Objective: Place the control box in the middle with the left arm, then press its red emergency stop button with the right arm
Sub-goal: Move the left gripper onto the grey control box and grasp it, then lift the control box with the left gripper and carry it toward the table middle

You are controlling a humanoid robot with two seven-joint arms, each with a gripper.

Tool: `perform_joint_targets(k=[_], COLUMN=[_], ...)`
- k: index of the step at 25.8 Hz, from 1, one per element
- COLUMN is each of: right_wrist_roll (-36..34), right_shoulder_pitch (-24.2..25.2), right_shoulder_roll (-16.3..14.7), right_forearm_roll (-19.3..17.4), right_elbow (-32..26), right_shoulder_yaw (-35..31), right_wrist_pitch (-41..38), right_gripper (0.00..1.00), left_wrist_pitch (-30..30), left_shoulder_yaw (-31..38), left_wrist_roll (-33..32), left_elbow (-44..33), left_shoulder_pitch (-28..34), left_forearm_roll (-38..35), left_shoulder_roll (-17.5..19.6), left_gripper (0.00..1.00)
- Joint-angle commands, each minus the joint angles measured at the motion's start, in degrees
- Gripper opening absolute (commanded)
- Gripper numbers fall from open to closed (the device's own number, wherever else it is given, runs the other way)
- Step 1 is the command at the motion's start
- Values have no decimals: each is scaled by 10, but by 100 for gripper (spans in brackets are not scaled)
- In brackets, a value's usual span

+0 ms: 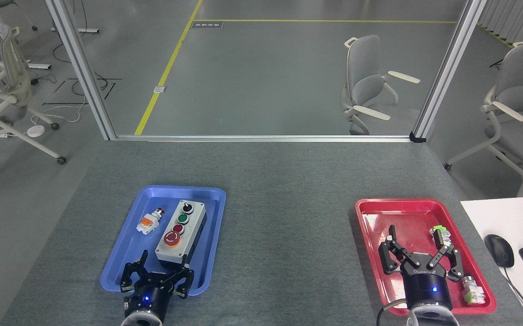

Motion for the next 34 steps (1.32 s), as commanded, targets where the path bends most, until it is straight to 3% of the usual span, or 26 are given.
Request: perform_joint_targets(k=[1, 21, 27, 30, 34], right_wrist_roll=[1, 0, 0, 0, 0], right_shoulder_pitch=[-4, -13, -13, -13, -13], right_shoulder_roll=[-2, -3, -2, -2, -2], right_forearm_roll=[0, 0, 0, -1, 0], right_elbow=[6, 7, 7, 10, 12], right_shoulder_yaw=[1, -1, -5, -6, -6], right_wrist_pitch=[0, 0, 1, 1, 1], right_gripper=[99, 99, 99, 99, 99], left_wrist_pitch=[0, -5, -20, -40, -45], left_shoulder_yaw=[0, -1, -2, -2, -1], left_wrist_roll=[-1, 4, -1, -1, 4], left_elbow=[23, 148, 164, 165, 152], left_shoulder_pitch=[-17, -111, -125, -124, -123], left_forearm_roll=[1, 4, 2, 2, 3], left_shoulder_roll=[-4, -36, -32, -29, -28], left_gripper=[99, 96, 50, 3, 0])
